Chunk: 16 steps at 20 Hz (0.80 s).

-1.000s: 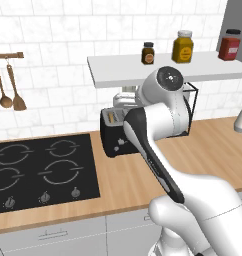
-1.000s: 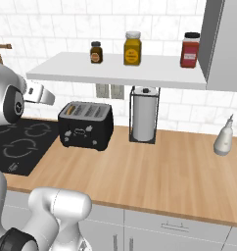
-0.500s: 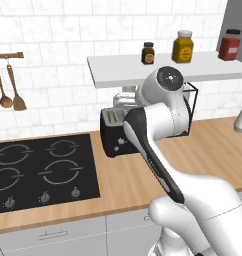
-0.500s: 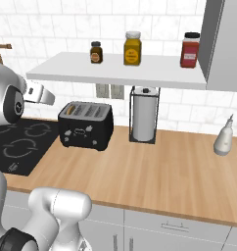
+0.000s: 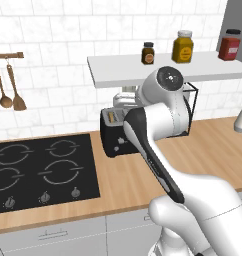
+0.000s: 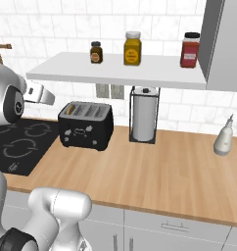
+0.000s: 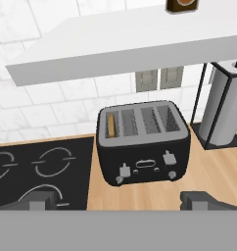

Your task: Start the toaster. Once the lever pops up, take the bread to the plate on the dining counter.

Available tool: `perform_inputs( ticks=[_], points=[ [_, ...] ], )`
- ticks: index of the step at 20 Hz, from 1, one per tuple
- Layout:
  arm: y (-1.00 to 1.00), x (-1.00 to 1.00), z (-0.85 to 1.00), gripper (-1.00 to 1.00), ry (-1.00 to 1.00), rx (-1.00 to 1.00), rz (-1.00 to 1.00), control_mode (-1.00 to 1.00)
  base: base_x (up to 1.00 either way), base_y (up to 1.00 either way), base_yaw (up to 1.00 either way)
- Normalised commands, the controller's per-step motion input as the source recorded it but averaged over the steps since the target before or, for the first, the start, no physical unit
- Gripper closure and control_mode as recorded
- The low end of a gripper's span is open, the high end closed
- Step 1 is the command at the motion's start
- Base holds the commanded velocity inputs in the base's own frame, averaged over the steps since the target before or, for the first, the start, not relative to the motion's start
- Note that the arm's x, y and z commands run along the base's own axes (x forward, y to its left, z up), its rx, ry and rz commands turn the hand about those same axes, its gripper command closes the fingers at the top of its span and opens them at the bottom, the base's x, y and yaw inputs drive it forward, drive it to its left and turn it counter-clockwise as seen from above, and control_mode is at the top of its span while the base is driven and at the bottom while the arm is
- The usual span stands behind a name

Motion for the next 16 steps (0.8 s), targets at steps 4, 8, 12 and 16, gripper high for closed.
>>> perform_inputs(
  ticks=[4,8,12,16],
  points=[
    [0.00,0.00,0.00,-1.00,0.00,0.00,0.00,-1.00,0.00,0.00,0.00],
    [0.00,0.00,0.00,-1.00,0.00,0.00,0.00,-1.00,0.00,0.00,0.00],
    [0.00,0.00,0.00,-1.00,0.00,0.00,0.00,-1.00,0.00,0.00,0.00],
    [0.00,0.00,0.00,-1.00,0.00,0.00,0.00,-1.00,0.00,0.00,0.00]
  ],
)
